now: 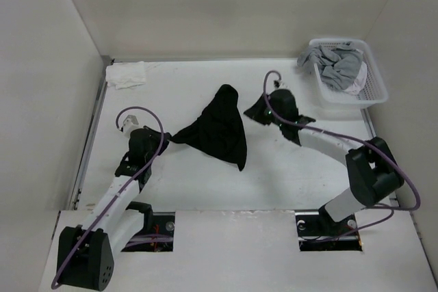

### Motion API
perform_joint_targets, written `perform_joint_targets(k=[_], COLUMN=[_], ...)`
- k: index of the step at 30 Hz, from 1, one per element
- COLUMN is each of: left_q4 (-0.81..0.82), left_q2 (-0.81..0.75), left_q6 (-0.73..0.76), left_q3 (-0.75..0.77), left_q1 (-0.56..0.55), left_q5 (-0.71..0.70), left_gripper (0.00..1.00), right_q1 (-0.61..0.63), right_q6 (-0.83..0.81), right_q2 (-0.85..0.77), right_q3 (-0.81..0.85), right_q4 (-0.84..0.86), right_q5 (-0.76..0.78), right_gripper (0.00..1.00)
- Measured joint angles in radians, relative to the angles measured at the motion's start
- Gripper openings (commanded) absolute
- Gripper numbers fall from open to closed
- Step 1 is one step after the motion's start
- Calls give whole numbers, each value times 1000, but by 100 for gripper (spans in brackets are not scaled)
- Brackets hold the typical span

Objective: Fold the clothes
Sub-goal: Flatten the tank top out

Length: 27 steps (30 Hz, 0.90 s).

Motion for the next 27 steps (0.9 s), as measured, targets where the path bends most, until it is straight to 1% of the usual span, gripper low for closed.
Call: perform_joint_targets(k=[1, 2, 3, 4, 5, 6, 8, 12, 16, 17, 18, 19, 21, 22, 25, 27], left_q4=[16, 32, 47, 62, 76, 87, 100, 111, 113, 113, 113, 116, 117, 118, 117, 114], left_q2=[16, 28, 35, 41, 45, 47, 45, 31, 22, 19, 17, 17, 17, 17, 12, 11], left_q6=[-3, -6, -8, -11, -13, -14, -17, -22, -23, -23, -23, -23, -24, -25, -34, -42], left_q3=[0, 0, 0, 0, 0, 0, 0, 0, 0, 0, 0, 0, 0, 0, 2, 20], left_q1=[16, 29, 38, 46, 51, 53, 53, 50, 45, 45, 44, 43, 40, 39, 30, 18], left_q5=[18, 31, 44, 53, 64, 74, 91, 106, 114, 114, 114, 116, 117, 118, 119, 120], left_gripper=[1, 1, 2, 2, 2, 2, 2, 2, 2, 2, 2, 2, 2, 2, 2, 2], right_q1=[51, 99, 150, 192, 234, 268, 324, 394, 417, 419, 422, 423, 423, 423, 415, 408], right_q6=[-17, -32, -44, -51, -53, -51, -43, 7, 51, 58, 63, 66, 77, 76, 66, 33], right_q2=[-24, -39, -50, -55, -61, -69, -105, -210, -224, -210, -187, -159, -111, -90, -85, -155], right_q3=[-60, -111, -163, -206, -251, -294, -371, -457, -459, -459, -457, -455, -433, -426, -419, -408], right_q4=[0, 0, -2, -8, -18, -28, -51, -80, -66, -60, -52, -42, -3, 8, -9, -87], right_q5=[2, 5, 8, 14, 28, 49, 103, 204, 256, 259, 259, 257, 247, 246, 257, 293], right_gripper=[16, 16, 20, 30, 42, 50, 56, 59, 60, 58, 54, 43, 14, 6, 2, 3])
